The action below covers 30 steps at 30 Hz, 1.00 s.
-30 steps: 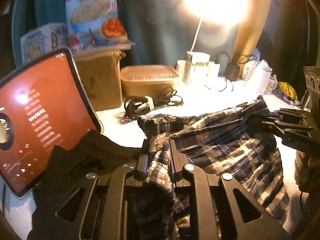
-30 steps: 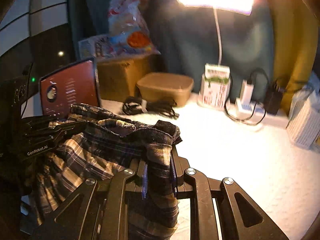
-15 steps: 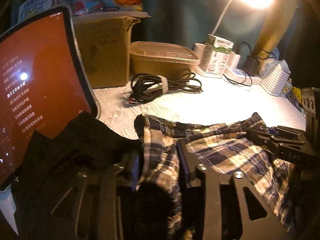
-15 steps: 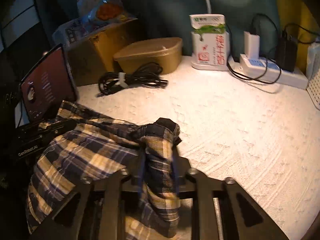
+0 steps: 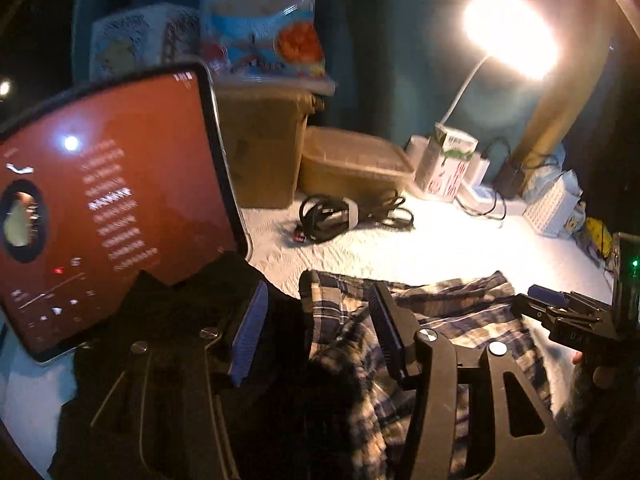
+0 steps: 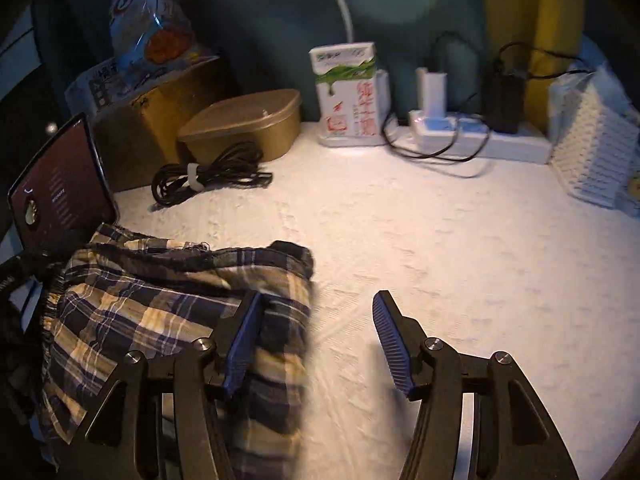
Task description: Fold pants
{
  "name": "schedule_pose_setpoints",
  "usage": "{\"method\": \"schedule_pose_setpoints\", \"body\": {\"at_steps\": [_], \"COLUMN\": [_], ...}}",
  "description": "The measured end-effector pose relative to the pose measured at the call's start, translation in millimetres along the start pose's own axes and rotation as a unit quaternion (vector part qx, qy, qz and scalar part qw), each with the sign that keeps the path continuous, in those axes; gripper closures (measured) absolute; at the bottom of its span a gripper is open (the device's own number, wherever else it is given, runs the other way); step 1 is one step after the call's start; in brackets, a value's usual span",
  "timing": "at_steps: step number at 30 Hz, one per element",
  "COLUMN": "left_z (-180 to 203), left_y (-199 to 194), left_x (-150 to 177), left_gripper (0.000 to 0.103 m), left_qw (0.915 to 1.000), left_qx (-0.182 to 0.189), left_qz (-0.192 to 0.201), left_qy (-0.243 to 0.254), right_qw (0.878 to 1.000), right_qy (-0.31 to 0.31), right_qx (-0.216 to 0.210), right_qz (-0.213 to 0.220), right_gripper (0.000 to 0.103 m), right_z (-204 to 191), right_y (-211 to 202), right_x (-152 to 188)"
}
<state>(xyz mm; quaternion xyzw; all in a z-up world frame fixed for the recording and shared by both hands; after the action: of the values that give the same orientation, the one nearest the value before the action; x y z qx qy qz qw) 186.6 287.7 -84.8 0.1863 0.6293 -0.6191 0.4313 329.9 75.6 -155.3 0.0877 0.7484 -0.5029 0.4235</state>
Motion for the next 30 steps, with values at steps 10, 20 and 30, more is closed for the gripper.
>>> {"method": "schedule_pose_setpoints", "body": {"at_steps": [10, 20, 30], "left_z": [30, 71, 118], "left_y": [-36, -61, -87], "left_x": [16, 50, 76], "left_gripper": [0.050, 0.050, 0.049], "left_qw": [0.9990, 0.9970, 0.9930], "left_qx": [0.042, 0.066, 0.069], "left_qz": [0.013, 0.007, 0.008], "left_qy": [0.010, 0.040, 0.096], "right_qw": [1.000, 0.998, 0.996], "right_qy": [-0.002, 0.002, 0.022], "right_qx": [0.021, 0.043, 0.060], "right_qz": [0.022, 0.040, 0.061], "right_gripper": [0.043, 0.041, 0.040], "right_z": [13, 30, 55], "right_y": [-55, -105, -152], "right_x": [14, 41, 76]}}
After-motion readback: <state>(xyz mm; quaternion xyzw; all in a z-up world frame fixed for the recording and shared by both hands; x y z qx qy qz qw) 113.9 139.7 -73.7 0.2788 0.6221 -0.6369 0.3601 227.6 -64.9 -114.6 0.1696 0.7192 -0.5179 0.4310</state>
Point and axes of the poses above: each gripper's, at about its wrist camera, not at the fingertips, and y roughly the way its jaws point, z to its right, x to its underside, the point moved 3 cm from there along y, roughly the way its jaws point, and after that the axes turned 2 degrees about x, right-handed, at the moved point
